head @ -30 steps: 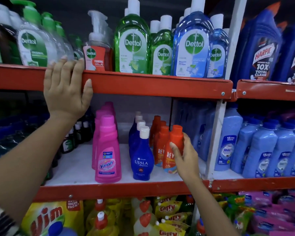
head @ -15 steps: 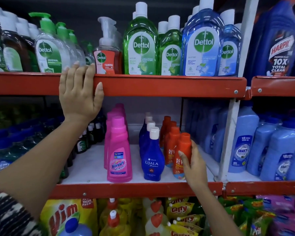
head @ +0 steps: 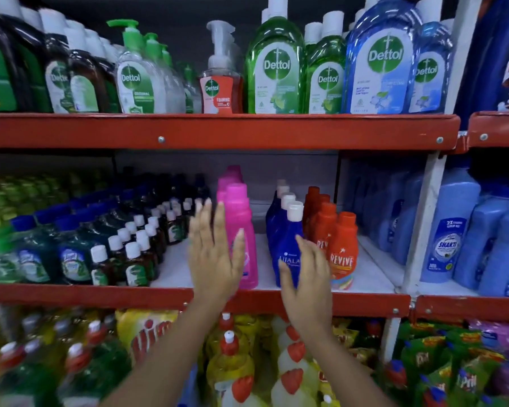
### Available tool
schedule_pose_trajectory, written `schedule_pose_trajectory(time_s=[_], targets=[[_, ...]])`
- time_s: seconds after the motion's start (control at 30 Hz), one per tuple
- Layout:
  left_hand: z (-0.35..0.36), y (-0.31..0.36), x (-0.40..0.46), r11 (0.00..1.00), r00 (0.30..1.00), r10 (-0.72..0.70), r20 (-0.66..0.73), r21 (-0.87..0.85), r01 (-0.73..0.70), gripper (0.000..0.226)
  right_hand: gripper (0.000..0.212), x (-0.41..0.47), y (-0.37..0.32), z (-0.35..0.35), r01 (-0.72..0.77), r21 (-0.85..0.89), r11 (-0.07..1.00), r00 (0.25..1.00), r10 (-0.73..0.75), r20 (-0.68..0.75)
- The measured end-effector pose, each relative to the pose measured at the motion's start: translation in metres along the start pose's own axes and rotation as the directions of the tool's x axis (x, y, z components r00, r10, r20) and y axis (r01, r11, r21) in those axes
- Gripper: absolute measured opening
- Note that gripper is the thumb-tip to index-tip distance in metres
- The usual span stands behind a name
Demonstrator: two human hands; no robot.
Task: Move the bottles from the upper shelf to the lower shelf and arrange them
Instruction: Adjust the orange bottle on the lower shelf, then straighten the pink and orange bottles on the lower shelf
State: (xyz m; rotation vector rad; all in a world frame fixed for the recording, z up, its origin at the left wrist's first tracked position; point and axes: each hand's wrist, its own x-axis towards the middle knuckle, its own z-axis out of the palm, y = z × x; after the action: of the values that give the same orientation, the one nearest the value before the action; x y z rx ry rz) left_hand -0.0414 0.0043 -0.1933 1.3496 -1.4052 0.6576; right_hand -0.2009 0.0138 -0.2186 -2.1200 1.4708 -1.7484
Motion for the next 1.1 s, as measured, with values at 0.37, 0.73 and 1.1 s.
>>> schedule_pose_trajectory(time_s=[0.37, 0.73, 1.1], targets=[[0.006, -0.011, -0.046, 0.629, 0.84, -0.398, 0.369, -0.557, 0.542, 0.061, 0.044, 0.017, -0.025, 0.061, -0.22, 0.301, 0.928, 0.93, 0.106, 0.352], [-0.001, -0.033, -0.044, 0.582, 0.868, -0.379, 0.32, -0.648, 0.492, 0.041, 0.048, 0.014, -0.038, 0.091, -0.219, 0.104, 0.97, 0.955, 0.191, 0.228], [-0.006, -0.035, -0.044, 0.619, 0.898, -0.374, 0.232, -0.659, 0.428, 0.036, 0.05, 0.007, -0.029, 0.065, -0.121, 0.22, 0.968, 0.982, 0.084, 0.172]])
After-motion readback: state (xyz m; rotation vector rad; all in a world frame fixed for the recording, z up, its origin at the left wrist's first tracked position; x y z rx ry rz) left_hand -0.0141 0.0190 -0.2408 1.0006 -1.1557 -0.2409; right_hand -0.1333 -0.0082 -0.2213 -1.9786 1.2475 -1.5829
